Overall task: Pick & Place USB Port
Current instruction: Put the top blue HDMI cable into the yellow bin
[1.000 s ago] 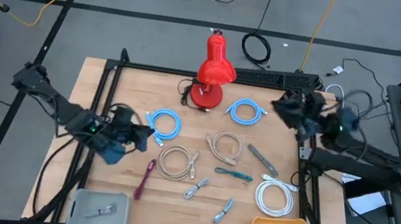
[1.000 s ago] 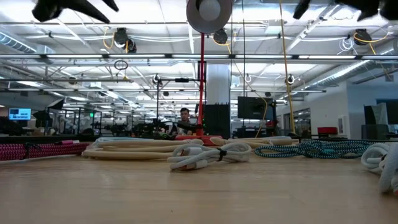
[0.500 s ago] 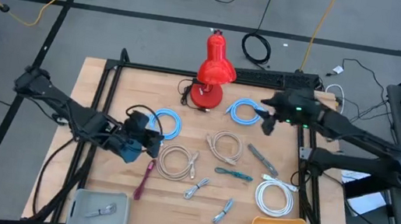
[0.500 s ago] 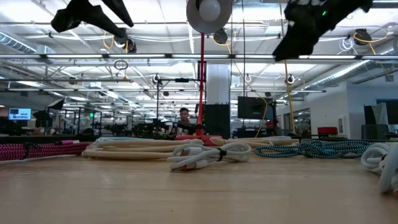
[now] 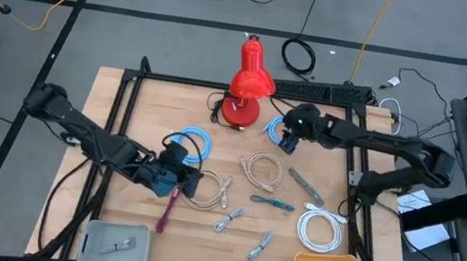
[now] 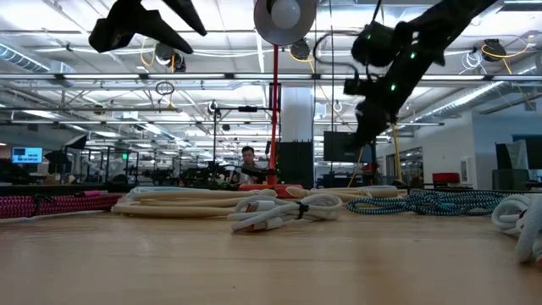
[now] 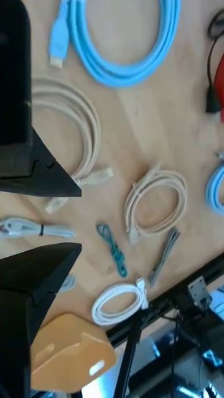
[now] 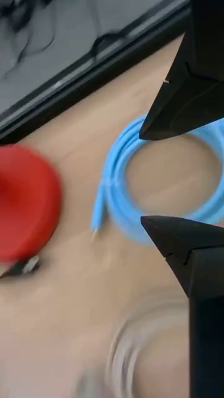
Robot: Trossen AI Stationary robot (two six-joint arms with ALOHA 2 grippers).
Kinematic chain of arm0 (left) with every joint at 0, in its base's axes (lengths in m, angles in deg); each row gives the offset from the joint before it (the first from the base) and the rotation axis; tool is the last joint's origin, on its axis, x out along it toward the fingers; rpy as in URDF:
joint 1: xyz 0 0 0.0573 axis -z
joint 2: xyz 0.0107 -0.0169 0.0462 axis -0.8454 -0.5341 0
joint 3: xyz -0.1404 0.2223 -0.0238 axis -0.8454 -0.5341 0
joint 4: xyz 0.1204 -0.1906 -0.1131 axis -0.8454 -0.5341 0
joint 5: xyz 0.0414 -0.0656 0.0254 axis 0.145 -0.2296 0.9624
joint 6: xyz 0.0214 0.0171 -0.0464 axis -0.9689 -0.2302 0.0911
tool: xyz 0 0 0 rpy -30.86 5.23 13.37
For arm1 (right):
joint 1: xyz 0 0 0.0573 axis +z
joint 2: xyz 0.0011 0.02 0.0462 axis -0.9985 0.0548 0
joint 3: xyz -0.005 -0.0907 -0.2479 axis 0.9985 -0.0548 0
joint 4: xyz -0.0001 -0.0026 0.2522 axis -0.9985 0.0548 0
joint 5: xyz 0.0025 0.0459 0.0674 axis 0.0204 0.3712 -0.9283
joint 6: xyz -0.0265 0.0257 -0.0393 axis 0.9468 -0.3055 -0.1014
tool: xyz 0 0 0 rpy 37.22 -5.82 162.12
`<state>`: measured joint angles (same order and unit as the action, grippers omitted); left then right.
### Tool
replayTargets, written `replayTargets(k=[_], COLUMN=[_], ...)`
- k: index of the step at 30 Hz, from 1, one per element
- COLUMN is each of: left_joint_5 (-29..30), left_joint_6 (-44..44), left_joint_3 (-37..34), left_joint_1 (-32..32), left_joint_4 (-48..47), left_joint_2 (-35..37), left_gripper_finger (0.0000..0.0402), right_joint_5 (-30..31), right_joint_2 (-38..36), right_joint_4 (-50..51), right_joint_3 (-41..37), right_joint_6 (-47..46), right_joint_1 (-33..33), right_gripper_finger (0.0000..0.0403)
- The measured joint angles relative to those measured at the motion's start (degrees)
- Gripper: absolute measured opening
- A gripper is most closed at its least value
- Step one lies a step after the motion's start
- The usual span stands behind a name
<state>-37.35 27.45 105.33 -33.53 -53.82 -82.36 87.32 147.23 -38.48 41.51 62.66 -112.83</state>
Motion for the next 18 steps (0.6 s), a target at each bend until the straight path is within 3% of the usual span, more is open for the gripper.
replayTargets(k=[5,12,18], left_joint_5=[-0.14,-0.52,-1.43], left_joint_6=[0.22,-0.06,-0.37], left_joint_3=[0.00,-0.04,-0.04], left_joint_1=[0.80,0.98,0.96], left_joint_4=[2.05,2.30,2.31], left_joint_2=[-1.06,-1.25,-1.25], left_gripper_finger=[0.0131,0.0131,0.0131], right_joint_5=[4.92,1.30,0.02], right_joint_2=[3.41,6.39,9.63], right_joint_4=[-0.11,-1.84,-0.35], right_joint_3=[0.00,0.00,0.00], right_joint_6=[-0.60,-2.19,-2.09], right_joint_1=[-3.61,-9.15,-9.98], right_gripper_finger=[0.0206,0.0206,0.0206])
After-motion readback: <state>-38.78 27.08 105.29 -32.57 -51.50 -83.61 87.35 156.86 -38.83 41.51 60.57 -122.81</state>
